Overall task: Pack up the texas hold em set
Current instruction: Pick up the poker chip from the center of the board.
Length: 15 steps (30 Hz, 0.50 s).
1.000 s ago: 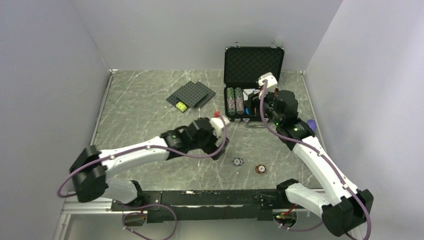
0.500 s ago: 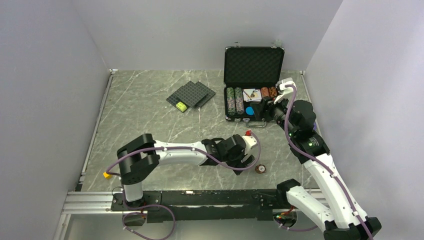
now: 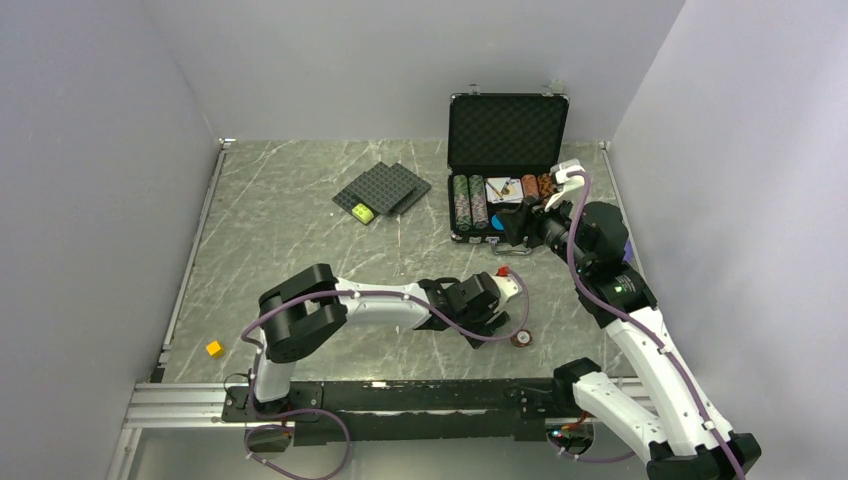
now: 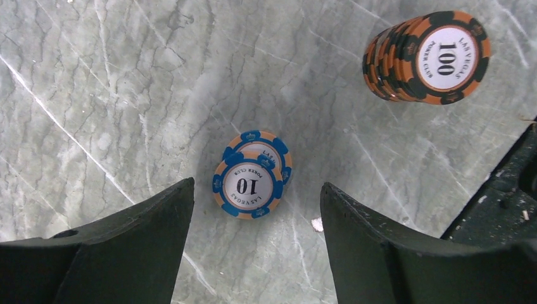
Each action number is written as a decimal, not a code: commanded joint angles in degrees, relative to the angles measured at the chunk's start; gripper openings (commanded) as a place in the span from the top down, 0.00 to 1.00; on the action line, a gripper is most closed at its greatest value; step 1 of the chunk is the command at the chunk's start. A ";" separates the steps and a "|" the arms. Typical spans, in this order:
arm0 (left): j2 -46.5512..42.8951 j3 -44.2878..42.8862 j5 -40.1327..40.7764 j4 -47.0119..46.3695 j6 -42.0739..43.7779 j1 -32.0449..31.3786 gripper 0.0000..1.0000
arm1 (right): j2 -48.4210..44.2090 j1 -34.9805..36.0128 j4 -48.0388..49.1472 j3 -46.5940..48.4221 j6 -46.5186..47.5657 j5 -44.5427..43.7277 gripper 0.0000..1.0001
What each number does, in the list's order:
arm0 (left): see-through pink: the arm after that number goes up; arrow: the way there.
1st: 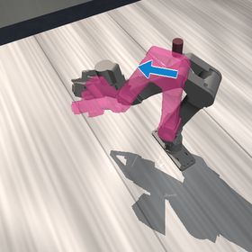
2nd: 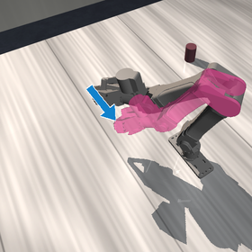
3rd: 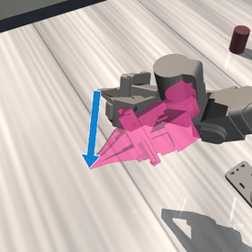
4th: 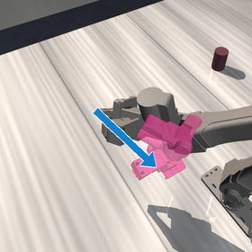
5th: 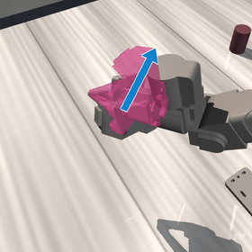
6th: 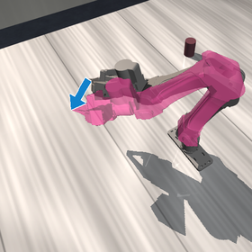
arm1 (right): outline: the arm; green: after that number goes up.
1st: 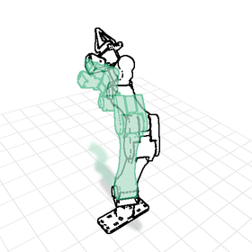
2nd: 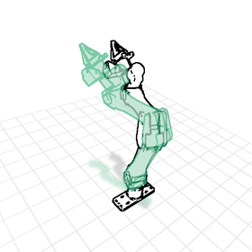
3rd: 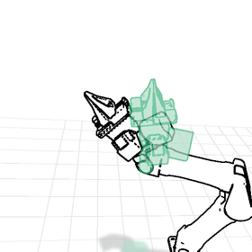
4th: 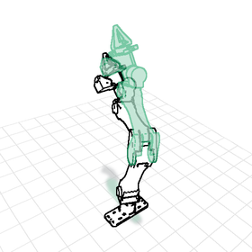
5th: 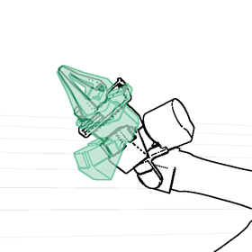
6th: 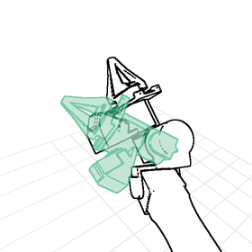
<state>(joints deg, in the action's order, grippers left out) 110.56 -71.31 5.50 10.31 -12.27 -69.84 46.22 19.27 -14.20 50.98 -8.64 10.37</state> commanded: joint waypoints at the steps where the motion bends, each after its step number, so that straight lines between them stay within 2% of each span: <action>1: 1.52 -2.70 1.22 0.16 1.16 -0.12 0.24 | -1.03 -0.10 0.86 -0.33 -1.35 1.57 0.42; 5: 2.82 -3.33 1.93 0.85 1.10 -0.12 0.26 | -0.73 -0.24 1.11 -0.78 -1.55 1.85 0.42; 15: 4.11 -2.66 4.04 2.09 1.01 -0.12 0.39 | -1.12 -0.19 1.41 -0.95 -1.16 1.17 0.43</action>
<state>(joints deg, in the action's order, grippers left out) 112.92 -72.66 7.73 11.03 -11.55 -69.84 46.15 19.25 -14.22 50.06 -9.28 11.51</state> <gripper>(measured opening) 0.631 0.578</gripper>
